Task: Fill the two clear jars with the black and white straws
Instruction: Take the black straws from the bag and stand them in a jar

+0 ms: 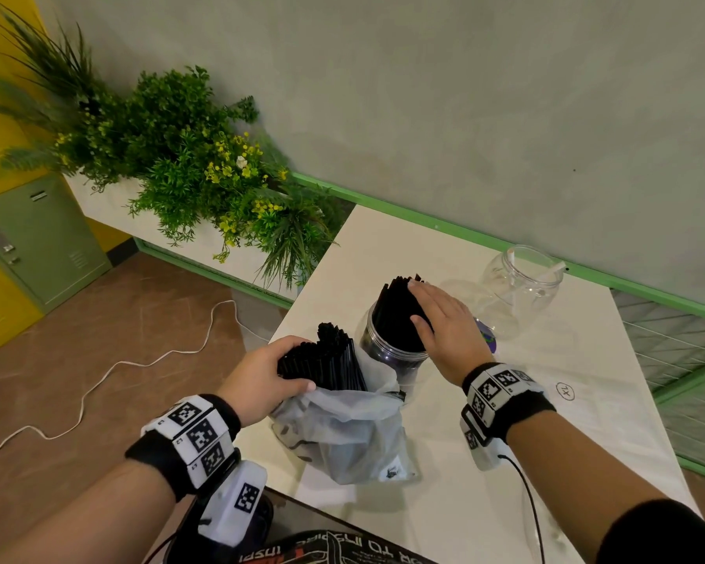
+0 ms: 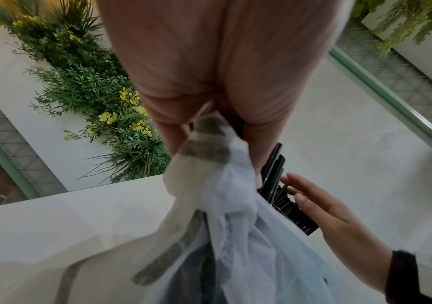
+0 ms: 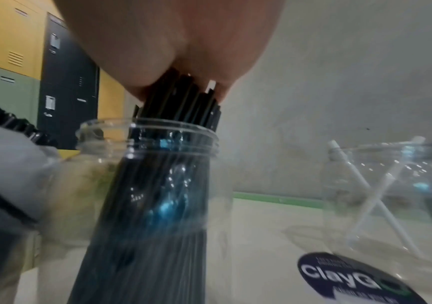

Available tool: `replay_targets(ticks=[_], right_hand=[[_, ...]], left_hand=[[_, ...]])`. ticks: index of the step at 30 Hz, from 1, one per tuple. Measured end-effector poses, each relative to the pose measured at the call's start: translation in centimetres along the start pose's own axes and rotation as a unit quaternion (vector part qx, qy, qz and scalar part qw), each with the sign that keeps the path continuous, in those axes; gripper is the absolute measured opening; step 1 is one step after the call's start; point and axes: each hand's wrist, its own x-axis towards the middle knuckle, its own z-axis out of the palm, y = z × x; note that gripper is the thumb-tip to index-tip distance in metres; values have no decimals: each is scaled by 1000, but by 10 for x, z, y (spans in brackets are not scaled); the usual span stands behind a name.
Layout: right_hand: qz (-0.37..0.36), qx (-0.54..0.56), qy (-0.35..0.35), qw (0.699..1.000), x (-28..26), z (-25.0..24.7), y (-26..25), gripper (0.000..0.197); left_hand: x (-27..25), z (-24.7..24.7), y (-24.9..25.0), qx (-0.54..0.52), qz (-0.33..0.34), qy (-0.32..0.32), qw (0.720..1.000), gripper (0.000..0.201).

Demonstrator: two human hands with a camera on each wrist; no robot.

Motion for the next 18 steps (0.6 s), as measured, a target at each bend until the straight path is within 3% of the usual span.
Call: replay_targets(ticks=[4, 8, 12, 15, 18], right_hand=[[-23, 4, 29, 999, -16, 7, 7, 49], [20, 0, 36, 999, -11, 6, 4, 64], [60, -62, -57, 995, 9, 1, 1, 92], [67, -78, -42, 994, 25, -3, -7, 86], [82, -83, -79, 990, 43, -3, -17, 92]], left_hand=[[0, 0, -1, 3, 2, 0, 1000, 46], [0, 0, -1, 1, 0, 1, 1000, 46], [0, 0, 0, 1, -1, -1, 1000, 45], [0, 0, 0, -3, 0, -2, 1000, 45], [1, 0, -1, -6, 2, -3, 1000, 45]])
